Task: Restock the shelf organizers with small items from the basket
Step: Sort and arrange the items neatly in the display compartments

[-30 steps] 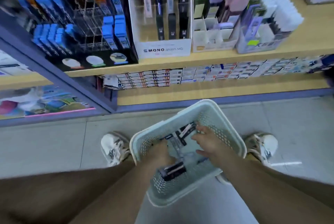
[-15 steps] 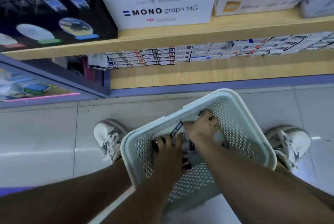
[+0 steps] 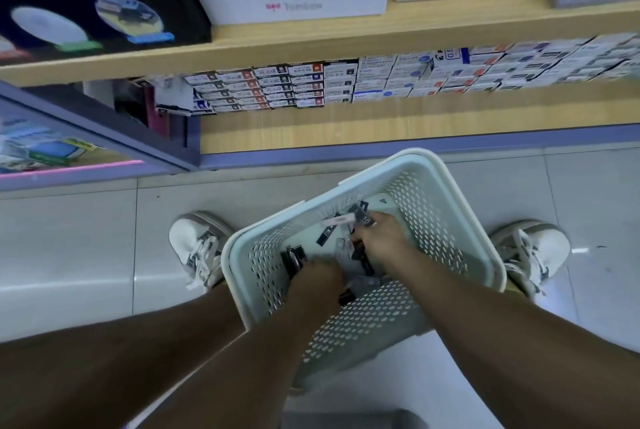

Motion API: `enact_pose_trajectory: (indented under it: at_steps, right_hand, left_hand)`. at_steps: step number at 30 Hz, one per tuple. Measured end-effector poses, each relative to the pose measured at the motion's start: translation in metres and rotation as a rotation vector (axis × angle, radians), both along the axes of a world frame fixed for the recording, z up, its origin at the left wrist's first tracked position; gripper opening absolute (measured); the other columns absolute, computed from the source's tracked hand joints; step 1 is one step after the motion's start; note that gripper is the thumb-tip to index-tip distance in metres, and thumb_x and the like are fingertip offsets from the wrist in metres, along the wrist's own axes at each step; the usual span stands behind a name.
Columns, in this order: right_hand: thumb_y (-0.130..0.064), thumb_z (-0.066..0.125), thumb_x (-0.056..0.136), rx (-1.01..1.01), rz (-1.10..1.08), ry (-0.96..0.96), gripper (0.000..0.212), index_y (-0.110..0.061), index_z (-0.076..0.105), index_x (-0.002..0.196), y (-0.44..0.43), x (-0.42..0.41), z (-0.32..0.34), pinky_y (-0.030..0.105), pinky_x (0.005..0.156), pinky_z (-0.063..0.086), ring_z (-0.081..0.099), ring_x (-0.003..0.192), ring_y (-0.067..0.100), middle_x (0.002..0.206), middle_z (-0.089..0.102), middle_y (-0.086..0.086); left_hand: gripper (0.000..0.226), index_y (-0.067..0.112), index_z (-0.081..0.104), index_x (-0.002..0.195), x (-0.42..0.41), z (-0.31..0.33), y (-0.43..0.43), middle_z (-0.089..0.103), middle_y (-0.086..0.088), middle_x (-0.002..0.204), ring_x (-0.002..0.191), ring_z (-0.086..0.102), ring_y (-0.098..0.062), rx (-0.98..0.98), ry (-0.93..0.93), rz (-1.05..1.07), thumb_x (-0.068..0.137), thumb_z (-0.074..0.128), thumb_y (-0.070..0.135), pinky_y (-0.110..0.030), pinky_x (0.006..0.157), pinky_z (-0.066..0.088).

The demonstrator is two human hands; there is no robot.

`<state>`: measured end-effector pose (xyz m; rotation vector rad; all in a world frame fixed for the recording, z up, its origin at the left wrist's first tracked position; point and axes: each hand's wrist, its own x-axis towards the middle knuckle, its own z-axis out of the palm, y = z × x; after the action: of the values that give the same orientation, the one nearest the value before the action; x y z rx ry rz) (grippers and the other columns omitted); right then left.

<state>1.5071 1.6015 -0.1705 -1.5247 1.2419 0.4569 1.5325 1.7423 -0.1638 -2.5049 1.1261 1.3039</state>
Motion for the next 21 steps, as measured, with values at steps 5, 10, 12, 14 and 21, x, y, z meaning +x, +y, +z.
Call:
enact_pose_trajectory:
  at_steps: [5,10,12,14,21]
  right_hand:
    - [0.004,0.051,0.084,0.353,-0.354,-0.006,0.023,-0.010,0.068,0.091,-0.010,0.001,0.022,0.021,0.048,0.040,0.050,0.061,0.020,0.065,0.057,0.005]
    - [-0.001,0.044,0.090,0.555,-0.544,-0.066,0.016,-0.011,0.056,0.087,-0.013,-0.005,0.028,0.019,0.038,0.030,0.036,0.046,0.013,0.059,0.040,0.003]
    - [-0.010,0.047,0.092,0.505,-0.481,-0.080,0.009,-0.015,0.052,0.088,-0.016,-0.009,0.034,0.017,0.037,0.019,0.028,0.045,0.010,0.060,0.039,0.000]
    - [-0.020,0.050,0.095,0.434,-0.403,-0.094,0.011,-0.015,0.053,0.086,-0.018,-0.014,0.040,0.018,0.038,0.017,0.027,0.046,0.011,0.060,0.039,-0.001]
    - [-0.023,0.056,0.097,0.477,-0.405,-0.233,0.021,-0.006,0.067,0.099,0.005,-0.024,0.081,0.020,0.044,0.039,0.055,0.051,0.018,0.073,0.063,0.010]
  left_hand:
    - [0.030,0.002,0.059,0.113,0.011,0.003,-0.002,0.061,-0.014,0.115,0.106,0.059,-0.029,0.043,0.003,-0.129,0.084,0.060,0.007,-0.036,0.087,0.048]
    - [0.018,0.005,0.063,0.101,0.016,0.012,-0.002,0.065,-0.012,0.107,0.099,0.063,-0.025,-0.017,0.057,0.111,0.084,0.061,0.009,-0.030,0.079,0.048]
    - [0.013,0.009,0.068,0.092,0.023,0.018,-0.008,0.069,-0.007,0.096,0.086,0.066,-0.020,-0.088,0.166,0.425,0.080,0.068,0.012,-0.027,0.073,0.052]
    - [0.014,0.010,0.070,0.089,0.031,0.033,-0.016,0.070,-0.008,0.090,0.077,0.068,-0.021,-0.200,0.369,0.816,0.077,0.073,0.004,-0.032,0.073,0.058]
    - [0.016,0.004,0.070,0.096,0.035,0.084,-0.038,0.072,-0.013,0.085,0.065,0.068,-0.024,-0.531,0.638,1.319,0.080,0.072,0.000,-0.029,0.061,0.058]
